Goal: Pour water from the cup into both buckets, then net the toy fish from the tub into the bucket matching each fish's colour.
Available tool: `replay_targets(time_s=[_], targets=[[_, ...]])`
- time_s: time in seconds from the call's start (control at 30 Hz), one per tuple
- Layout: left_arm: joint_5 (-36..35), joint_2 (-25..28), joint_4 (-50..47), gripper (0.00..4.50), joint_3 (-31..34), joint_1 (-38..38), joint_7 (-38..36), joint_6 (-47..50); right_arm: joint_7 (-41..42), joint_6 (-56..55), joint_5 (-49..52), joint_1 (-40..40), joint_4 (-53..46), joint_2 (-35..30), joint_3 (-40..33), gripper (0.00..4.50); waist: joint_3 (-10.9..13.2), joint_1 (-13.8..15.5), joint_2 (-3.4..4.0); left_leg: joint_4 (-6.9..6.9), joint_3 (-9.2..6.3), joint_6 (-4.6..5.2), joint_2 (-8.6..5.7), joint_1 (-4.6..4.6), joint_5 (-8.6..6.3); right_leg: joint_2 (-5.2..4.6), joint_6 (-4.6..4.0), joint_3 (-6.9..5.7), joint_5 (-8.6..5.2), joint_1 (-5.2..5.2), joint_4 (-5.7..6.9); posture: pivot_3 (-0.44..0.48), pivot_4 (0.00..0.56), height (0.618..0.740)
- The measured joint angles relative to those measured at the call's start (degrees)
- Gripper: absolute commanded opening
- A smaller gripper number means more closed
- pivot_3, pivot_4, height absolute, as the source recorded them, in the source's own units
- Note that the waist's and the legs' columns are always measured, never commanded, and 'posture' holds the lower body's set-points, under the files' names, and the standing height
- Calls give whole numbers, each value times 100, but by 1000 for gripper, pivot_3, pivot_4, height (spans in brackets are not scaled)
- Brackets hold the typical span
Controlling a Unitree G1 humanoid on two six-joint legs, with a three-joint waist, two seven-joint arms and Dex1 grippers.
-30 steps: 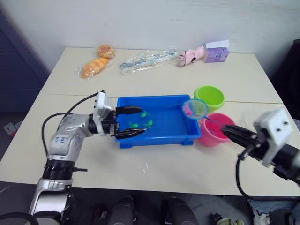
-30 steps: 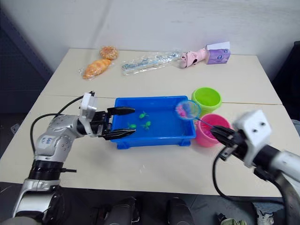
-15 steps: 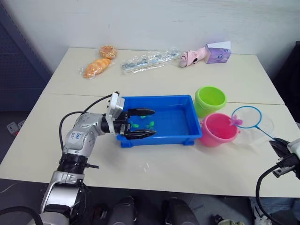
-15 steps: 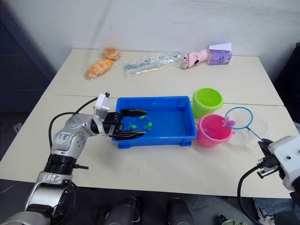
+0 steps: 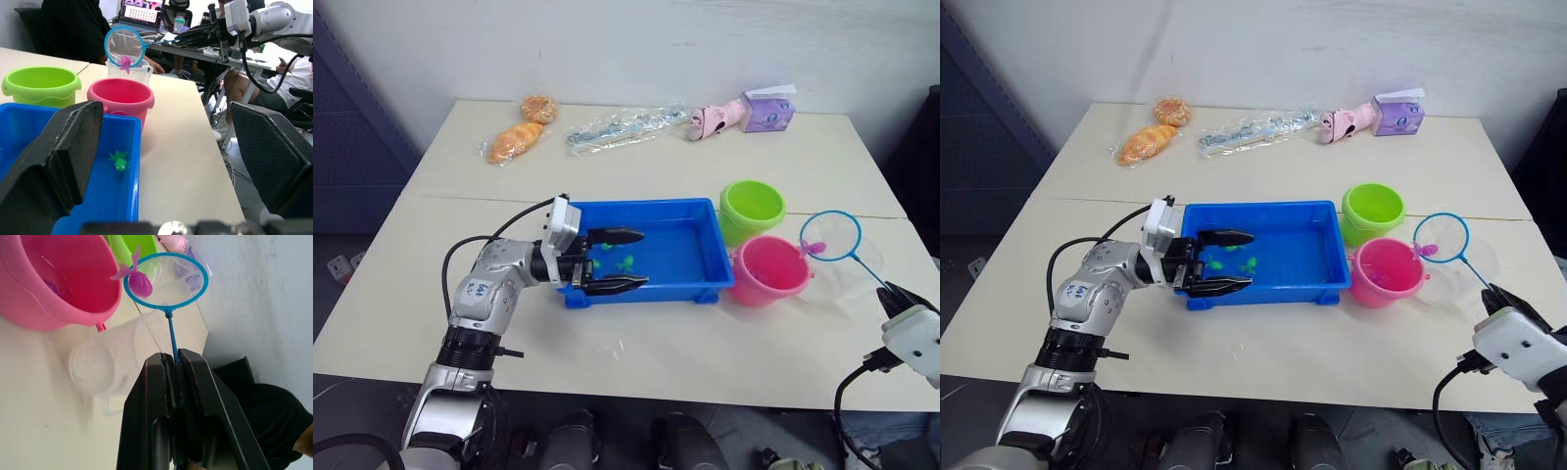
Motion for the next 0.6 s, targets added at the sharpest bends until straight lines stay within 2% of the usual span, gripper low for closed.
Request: replay_targets(time_s=[0.13, 0.47, 0.6], targets=[[2, -3, -4, 4428, 1, 28, 51, 2, -300, -316, -463, -111, 155, -3, 121, 0, 0, -1, 1, 2, 0, -1, 0, 0, 1, 0, 0, 0, 0, 0, 0, 0, 150, 740], [50, -12, 38, 4428, 11, 5, 151, -66, -1015, -1414, -2123, -256, 603, -506, 527, 0, -2, 1, 3, 9, 0, -5, 0, 0, 3, 1, 0, 0, 0, 0, 3, 0, 150, 740], [54, -32, 57, 4428, 10, -20, 152, -72, -1247, -1641, -2461, -221, 842, -516, 656, 0, -2, 5, 3, 9, 0, -6, 0, 0, 4, 1, 0, -1, 0, 1, 4, 0, 150, 740]])
